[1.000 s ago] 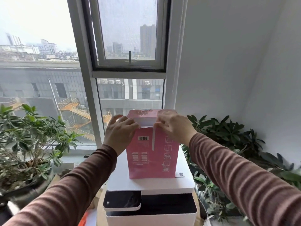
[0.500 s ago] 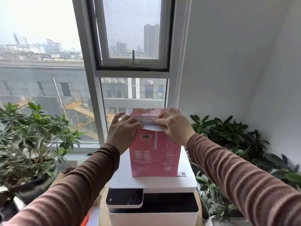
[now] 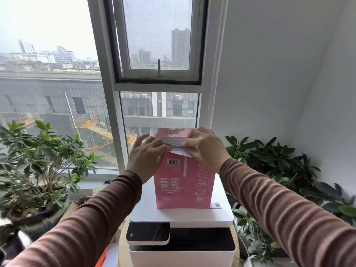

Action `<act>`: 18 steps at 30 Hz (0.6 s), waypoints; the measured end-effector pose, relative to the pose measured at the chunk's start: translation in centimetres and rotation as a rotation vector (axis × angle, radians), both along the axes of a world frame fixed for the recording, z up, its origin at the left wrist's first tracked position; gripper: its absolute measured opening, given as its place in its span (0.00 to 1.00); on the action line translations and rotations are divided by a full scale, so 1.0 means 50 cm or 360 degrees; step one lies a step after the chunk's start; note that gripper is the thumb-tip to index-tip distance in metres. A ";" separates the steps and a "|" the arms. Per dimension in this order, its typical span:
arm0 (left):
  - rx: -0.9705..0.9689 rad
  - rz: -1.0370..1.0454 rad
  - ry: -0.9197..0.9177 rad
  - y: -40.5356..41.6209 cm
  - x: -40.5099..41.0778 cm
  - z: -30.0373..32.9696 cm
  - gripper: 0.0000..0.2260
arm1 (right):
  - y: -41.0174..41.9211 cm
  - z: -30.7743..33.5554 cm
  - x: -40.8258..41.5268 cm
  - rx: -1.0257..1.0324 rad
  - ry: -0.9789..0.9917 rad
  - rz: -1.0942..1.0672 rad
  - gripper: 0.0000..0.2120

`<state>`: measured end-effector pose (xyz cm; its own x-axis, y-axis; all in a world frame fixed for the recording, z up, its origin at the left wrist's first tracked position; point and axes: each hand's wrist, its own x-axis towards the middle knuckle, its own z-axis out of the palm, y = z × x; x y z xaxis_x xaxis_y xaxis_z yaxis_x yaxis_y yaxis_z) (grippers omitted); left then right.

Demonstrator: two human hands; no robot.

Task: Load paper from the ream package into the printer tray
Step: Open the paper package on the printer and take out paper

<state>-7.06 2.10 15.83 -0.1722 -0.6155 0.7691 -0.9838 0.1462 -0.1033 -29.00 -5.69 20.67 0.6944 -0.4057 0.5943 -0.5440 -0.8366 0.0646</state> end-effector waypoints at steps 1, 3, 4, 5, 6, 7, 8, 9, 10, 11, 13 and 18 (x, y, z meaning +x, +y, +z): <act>-0.0009 -0.0026 0.0011 0.000 -0.001 -0.002 0.06 | 0.003 0.007 0.007 0.0100 -0.0007 -0.0027 0.04; -0.0020 -0.0103 0.0041 0.001 -0.004 -0.006 0.05 | 0.006 0.025 0.024 0.0269 0.0011 -0.0116 0.07; -0.0030 -0.0147 0.0069 0.001 -0.004 -0.008 0.06 | 0.006 0.033 0.033 0.0320 0.0053 -0.0163 0.07; -0.0045 -0.0186 0.0119 0.001 -0.003 -0.012 0.07 | 0.007 0.040 0.042 0.0360 0.0106 -0.0195 0.07; -0.0063 -0.0211 0.0198 0.003 -0.004 -0.016 0.10 | 0.009 0.046 0.049 0.0390 0.0162 -0.0206 0.07; -0.0076 -0.0210 0.0316 0.006 -0.007 -0.023 0.17 | 0.010 0.050 0.054 0.0402 0.0210 -0.0197 0.06; -0.0069 -0.0183 0.0481 0.012 -0.011 -0.031 0.25 | 0.010 0.054 0.056 0.0398 0.0243 -0.0186 0.06; -0.0025 -0.0151 0.0687 0.019 -0.016 -0.042 0.34 | 0.011 0.059 0.054 0.0398 0.0254 -0.0184 0.06; 0.0047 -0.0120 0.0898 0.025 -0.022 -0.054 0.41 | 0.012 0.067 0.050 0.0404 0.0243 -0.0182 0.06; 0.0132 -0.0090 0.1080 0.030 -0.025 -0.067 0.47 | 0.014 0.077 0.045 0.0406 0.0219 -0.0176 0.05; 0.0299 0.0030 0.1342 0.040 -0.036 -0.088 0.53 | 0.018 0.106 0.034 0.0294 0.0154 -0.0160 0.07; 0.0675 -0.0019 0.1837 0.043 -0.063 -0.107 0.20 | 0.027 0.198 0.008 -0.0025 -0.0152 -0.0155 0.11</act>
